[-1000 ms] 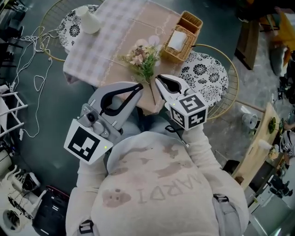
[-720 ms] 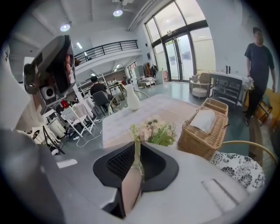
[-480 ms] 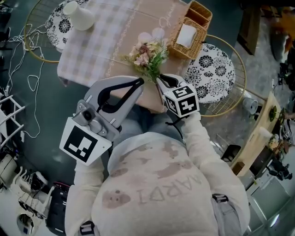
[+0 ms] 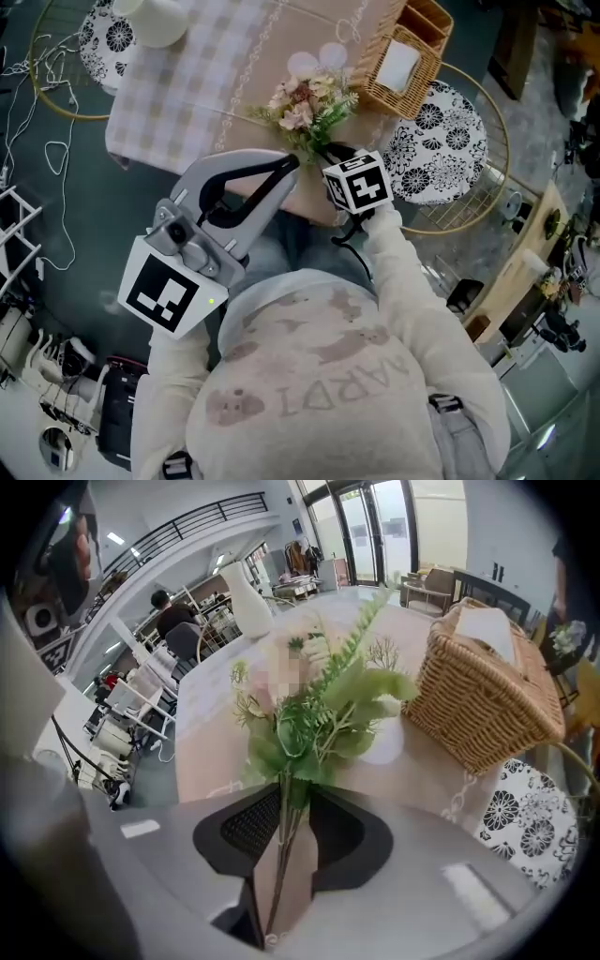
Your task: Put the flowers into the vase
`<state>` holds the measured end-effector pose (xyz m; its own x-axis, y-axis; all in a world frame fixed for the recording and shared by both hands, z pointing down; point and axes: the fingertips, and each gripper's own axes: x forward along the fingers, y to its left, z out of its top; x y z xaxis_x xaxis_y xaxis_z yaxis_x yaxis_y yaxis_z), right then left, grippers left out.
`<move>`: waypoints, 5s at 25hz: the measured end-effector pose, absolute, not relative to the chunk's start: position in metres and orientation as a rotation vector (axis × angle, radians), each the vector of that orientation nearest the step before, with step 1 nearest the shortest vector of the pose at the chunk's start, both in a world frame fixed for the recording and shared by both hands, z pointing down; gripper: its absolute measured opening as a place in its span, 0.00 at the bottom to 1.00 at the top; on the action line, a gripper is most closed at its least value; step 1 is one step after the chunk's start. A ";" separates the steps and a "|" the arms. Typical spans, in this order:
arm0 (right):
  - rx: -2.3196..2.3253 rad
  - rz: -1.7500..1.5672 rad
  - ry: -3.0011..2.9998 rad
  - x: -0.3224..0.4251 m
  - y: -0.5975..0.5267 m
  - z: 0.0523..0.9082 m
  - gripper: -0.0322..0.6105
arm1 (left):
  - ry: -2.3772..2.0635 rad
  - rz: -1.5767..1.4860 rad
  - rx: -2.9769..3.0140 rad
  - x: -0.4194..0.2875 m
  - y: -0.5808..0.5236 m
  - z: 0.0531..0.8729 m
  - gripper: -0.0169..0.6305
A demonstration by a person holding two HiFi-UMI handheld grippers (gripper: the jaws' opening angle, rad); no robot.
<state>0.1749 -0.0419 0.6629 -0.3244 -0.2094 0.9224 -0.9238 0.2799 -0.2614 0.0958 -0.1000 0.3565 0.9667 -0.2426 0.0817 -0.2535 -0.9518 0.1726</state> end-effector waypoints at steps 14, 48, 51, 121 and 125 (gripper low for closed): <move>0.879 1.242 -1.596 0.164 -0.043 0.686 0.17 | -0.471 0.057 2.899 0.082 -0.105 0.355 0.03; 1.053 0.462 -2.746 0.121 -0.034 0.363 0.11 | -1.063 0.049 3.016 0.074 0.012 0.272 0.03; 1.036 0.419 -2.802 0.116 -0.032 0.344 0.11 | -1.106 0.050 3.001 0.068 0.013 0.266 0.03; 1.513 0.014 -2.782 -0.053 -0.372 0.295 0.11 | -0.865 0.031 3.024 -0.135 -0.238 0.279 0.03; 1.510 -0.010 -2.758 -0.056 -0.385 0.316 0.11 | -0.855 0.065 3.009 -0.131 -0.246 0.285 0.03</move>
